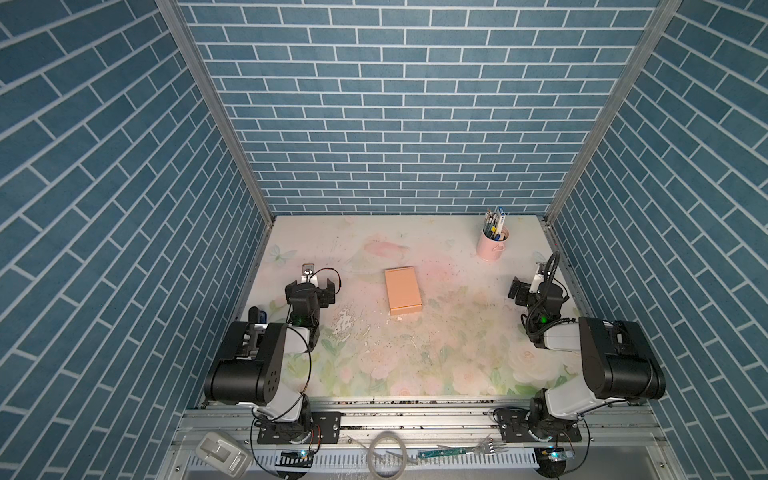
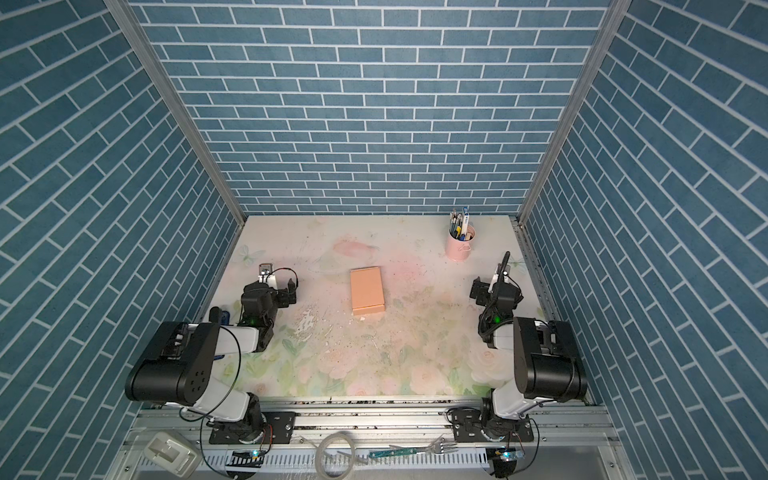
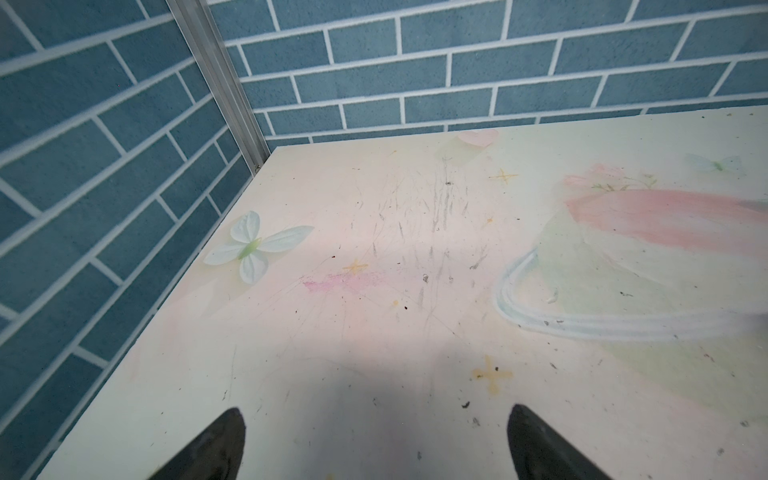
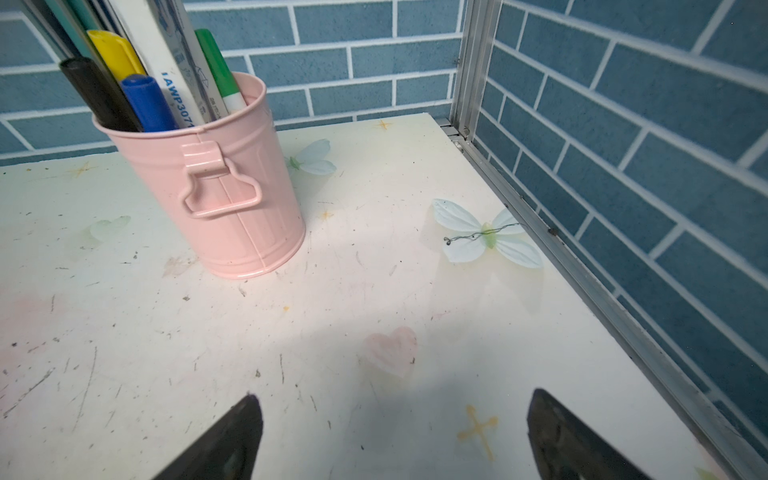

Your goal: Fold the paper box

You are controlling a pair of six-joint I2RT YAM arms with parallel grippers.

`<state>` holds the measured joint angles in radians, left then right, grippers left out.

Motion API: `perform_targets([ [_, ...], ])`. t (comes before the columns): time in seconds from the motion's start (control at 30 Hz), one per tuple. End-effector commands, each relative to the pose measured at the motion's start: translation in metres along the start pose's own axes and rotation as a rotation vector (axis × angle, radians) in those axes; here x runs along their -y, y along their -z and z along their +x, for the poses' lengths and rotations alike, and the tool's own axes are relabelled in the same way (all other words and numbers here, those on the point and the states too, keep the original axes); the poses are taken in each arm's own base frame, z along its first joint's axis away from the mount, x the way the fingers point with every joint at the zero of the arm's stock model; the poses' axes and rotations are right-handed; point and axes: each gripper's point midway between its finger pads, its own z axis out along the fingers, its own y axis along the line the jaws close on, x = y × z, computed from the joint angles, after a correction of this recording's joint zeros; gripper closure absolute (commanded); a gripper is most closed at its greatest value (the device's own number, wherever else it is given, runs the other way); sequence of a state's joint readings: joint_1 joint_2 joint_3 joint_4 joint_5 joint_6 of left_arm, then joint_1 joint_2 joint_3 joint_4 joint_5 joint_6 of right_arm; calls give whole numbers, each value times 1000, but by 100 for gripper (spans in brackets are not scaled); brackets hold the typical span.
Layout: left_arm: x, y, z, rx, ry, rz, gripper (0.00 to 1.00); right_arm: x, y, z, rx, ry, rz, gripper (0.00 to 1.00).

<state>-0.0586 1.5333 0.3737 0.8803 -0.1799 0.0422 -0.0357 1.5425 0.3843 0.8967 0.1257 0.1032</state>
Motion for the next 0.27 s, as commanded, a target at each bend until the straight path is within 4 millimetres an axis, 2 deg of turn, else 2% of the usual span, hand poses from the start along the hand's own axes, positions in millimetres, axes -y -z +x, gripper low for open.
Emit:
perform_targets([
  [0.0,-2,-1,-3,5,-8,-8,0,-1,1,1,0,29,-7,1],
  [0.23,-1,-1,-3,5,-7,-5,0,-1,1,2,-3,29,-9,1],
])
